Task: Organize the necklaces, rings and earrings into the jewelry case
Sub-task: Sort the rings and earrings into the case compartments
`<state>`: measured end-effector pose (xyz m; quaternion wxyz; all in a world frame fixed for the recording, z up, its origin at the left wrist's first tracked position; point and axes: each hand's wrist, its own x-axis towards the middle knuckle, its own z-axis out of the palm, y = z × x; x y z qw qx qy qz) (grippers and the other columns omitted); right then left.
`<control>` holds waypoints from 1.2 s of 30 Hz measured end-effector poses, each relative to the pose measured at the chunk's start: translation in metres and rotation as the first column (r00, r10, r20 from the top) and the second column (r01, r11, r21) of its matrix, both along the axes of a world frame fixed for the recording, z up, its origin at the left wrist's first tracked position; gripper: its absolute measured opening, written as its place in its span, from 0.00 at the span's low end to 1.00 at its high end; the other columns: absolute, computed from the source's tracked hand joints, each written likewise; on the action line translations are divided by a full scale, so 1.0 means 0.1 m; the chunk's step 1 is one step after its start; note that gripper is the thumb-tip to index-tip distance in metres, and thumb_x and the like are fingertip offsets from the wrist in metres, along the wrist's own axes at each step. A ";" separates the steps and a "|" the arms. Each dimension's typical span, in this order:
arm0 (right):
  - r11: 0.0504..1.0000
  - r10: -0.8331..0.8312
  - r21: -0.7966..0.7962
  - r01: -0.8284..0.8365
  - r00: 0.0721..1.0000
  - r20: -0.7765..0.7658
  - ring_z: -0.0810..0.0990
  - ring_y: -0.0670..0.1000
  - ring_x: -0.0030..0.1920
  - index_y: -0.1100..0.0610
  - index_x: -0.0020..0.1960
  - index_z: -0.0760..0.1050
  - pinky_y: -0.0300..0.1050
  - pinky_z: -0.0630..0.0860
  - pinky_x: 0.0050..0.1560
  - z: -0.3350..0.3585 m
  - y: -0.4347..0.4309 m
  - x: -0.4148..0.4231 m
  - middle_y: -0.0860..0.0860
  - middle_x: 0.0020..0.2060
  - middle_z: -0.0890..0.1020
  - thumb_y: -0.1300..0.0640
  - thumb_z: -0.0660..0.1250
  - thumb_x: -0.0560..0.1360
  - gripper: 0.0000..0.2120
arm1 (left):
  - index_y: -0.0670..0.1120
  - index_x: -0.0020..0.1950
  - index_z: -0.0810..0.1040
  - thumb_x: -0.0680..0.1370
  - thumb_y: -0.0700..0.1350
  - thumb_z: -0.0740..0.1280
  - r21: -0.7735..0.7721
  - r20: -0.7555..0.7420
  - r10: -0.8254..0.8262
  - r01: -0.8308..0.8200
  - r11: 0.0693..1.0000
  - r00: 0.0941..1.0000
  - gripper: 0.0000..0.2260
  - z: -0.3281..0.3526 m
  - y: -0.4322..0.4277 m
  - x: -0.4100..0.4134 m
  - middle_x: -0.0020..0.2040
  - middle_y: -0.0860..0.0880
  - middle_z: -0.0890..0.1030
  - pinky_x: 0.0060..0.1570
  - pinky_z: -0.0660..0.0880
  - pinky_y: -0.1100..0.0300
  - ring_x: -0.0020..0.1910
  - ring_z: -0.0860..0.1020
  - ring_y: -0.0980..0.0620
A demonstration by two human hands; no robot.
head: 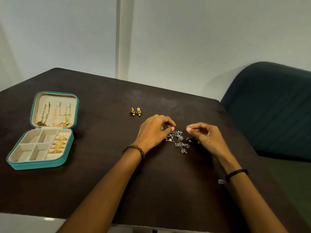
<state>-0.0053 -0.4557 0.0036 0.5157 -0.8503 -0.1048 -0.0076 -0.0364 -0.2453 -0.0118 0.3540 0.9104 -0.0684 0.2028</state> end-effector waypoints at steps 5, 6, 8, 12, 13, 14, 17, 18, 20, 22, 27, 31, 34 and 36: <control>0.998 0.013 -0.058 -0.016 0.999 -0.050 0.80 0.42 0.38 0.48 0.45 0.86 0.39 0.74 0.41 -0.01 -0.17 -0.05 0.48 0.41 0.87 0.42 0.76 0.71 0.10 | 0.57 0.50 0.83 0.77 0.52 0.71 -0.074 -0.027 0.013 -0.015 0.997 1.000 0.03 -0.05 0.01 0.03 0.40 0.62 0.80 0.36 0.67 0.62 0.36 0.73 0.61; 0.994 0.042 -0.098 -0.048 0.997 -0.062 0.81 0.41 0.38 0.48 0.45 0.86 0.37 0.75 0.41 0.01 -0.19 -0.07 0.48 0.40 0.86 0.42 0.77 0.70 0.11 | 0.57 0.50 0.83 0.77 0.52 0.71 -0.094 -0.026 0.018 -0.020 0.995 0.999 0.03 -0.06 0.01 0.04 0.41 0.61 0.81 0.36 0.67 0.63 0.36 0.73 0.61; 0.975 0.078 -0.206 -0.086 0.996 -0.046 0.80 0.40 0.36 0.48 0.44 0.86 0.31 0.74 0.38 0.04 -0.20 -0.09 0.49 0.38 0.85 0.43 0.79 0.68 0.10 | 0.57 0.50 0.83 0.77 0.52 0.71 -0.113 -0.033 0.026 -0.029 0.993 0.999 0.03 -0.06 0.02 0.05 0.42 0.60 0.82 0.35 0.67 0.63 0.35 0.73 0.60; 0.953 0.101 -0.290 -0.081 0.993 0.056 0.82 0.46 0.38 0.48 0.41 0.85 0.30 0.75 0.37 0.04 -0.17 -0.10 0.47 0.40 0.83 0.48 0.80 0.69 0.06 | 0.57 0.49 0.83 0.77 0.51 0.70 -0.109 -0.027 0.046 -0.049 0.993 0.999 0.03 -0.04 0.00 0.03 0.41 0.60 0.82 0.35 0.68 0.63 0.35 0.75 0.59; 0.949 0.111 -0.302 -0.089 0.992 0.055 0.82 0.47 0.40 0.48 0.41 0.85 0.31 0.75 0.38 0.04 -0.16 -0.10 0.47 0.40 0.83 0.48 0.79 0.70 0.06 | 0.57 0.49 0.83 0.77 0.51 0.70 -0.100 -0.022 0.051 -0.053 0.994 0.998 0.03 -0.04 0.00 0.02 0.41 0.60 0.82 0.35 0.69 0.63 0.36 0.75 0.59; 0.944 0.121 -0.314 -0.100 0.992 0.047 0.82 0.48 0.41 0.48 0.41 0.84 0.33 0.76 0.39 0.04 -0.15 -0.09 0.48 0.39 0.84 0.48 0.79 0.70 0.06 | 0.57 0.49 0.83 0.77 0.51 0.70 -0.097 -0.013 0.055 -0.056 0.994 0.998 0.03 -0.03 -0.01 0.02 0.41 0.60 0.82 0.36 0.70 0.63 0.37 0.76 0.59; 0.956 0.138 -0.266 -0.120 0.989 0.051 0.84 0.47 0.41 0.51 0.42 0.84 0.35 0.78 0.43 0.07 -0.12 -0.07 0.47 0.38 0.86 0.49 0.79 0.71 0.07 | 0.57 0.49 0.83 0.77 0.51 0.71 -0.164 0.027 0.040 -0.035 0.986 0.999 0.03 -0.04 -0.01 0.03 0.41 0.59 0.82 0.38 0.73 0.63 0.38 0.76 0.58; 0.972 0.137 -0.202 -0.121 0.989 0.063 0.84 0.46 0.42 0.52 0.43 0.84 0.35 0.79 0.44 0.07 -0.09 -0.07 0.47 0.39 0.87 0.50 0.79 0.71 0.07 | 0.56 0.49 0.84 0.77 0.50 0.72 -0.236 0.040 0.020 -0.010 0.972 0.999 0.03 -0.03 -0.01 0.03 0.41 0.58 0.82 0.39 0.74 0.63 0.38 0.76 0.58; 0.992 0.125 -0.038 -0.122 0.988 0.085 0.84 0.45 0.42 0.56 0.44 0.84 0.38 0.80 0.47 0.10 0.01 -0.08 0.48 0.41 0.87 0.52 0.79 0.71 0.08 | 0.52 0.49 0.85 0.77 0.48 0.73 -0.421 0.063 -0.035 0.058 0.905 0.997 0.03 -0.01 -0.01 0.03 0.40 0.55 0.83 0.39 0.75 0.65 0.36 0.75 0.60; 0.987 0.115 0.096 -0.126 0.986 0.119 0.83 0.46 0.41 0.58 0.45 0.84 0.39 0.78 0.43 0.13 0.16 -0.09 0.51 0.42 0.87 0.54 0.78 0.71 0.08 | 0.48 0.48 0.86 0.76 0.47 0.74 -0.558 0.082 -0.085 0.116 0.822 0.993 0.04 0.03 -0.02 0.03 0.40 0.54 0.84 0.41 0.75 0.66 0.37 0.77 0.60; 0.952 0.120 0.257 -0.165 0.976 0.181 0.81 0.42 0.39 0.58 0.46 0.85 0.33 0.74 0.39 0.10 0.48 -0.11 0.51 0.40 0.87 0.57 0.77 0.73 0.04 | 0.44 0.52 0.86 0.76 0.46 0.74 -0.703 0.108 -0.151 0.183 0.687 0.983 0.08 0.03 0.01 0.06 0.45 0.49 0.87 0.45 0.79 0.62 0.45 0.84 0.54; 0.936 0.067 0.331 -0.123 0.982 0.175 0.82 0.43 0.41 0.57 0.48 0.85 0.33 0.74 0.39 0.00 0.55 -0.13 0.53 0.43 0.87 0.57 0.76 0.74 0.05 | 0.42 0.52 0.86 0.76 0.44 0.74 -0.751 0.092 -0.169 0.180 0.635 0.981 0.08 0.01 0.03 0.10 0.46 0.45 0.87 0.45 0.80 0.58 0.45 0.85 0.50; 0.946 0.047 0.306 -0.105 0.981 0.190 0.83 0.44 0.44 0.55 0.50 0.85 0.36 0.74 0.42 -0.01 0.52 -0.13 0.51 0.44 0.87 0.56 0.75 0.75 0.05 | 0.41 0.54 0.86 0.76 0.44 0.74 -0.751 0.078 -0.221 0.204 0.628 0.972 0.09 0.02 0.03 0.11 0.48 0.44 0.87 0.47 0.80 0.59 0.48 0.85 0.48; 0.944 0.044 0.314 -0.103 0.981 0.190 0.84 0.44 0.45 0.55 0.51 0.85 0.34 0.74 0.42 0.00 0.51 -0.13 0.50 0.45 0.88 0.56 0.74 0.76 0.05 | 0.40 0.55 0.85 0.75 0.42 0.75 -0.759 0.075 -0.247 0.216 0.614 0.966 0.10 0.01 0.04 0.11 0.49 0.44 0.87 0.48 0.80 0.60 0.49 0.85 0.48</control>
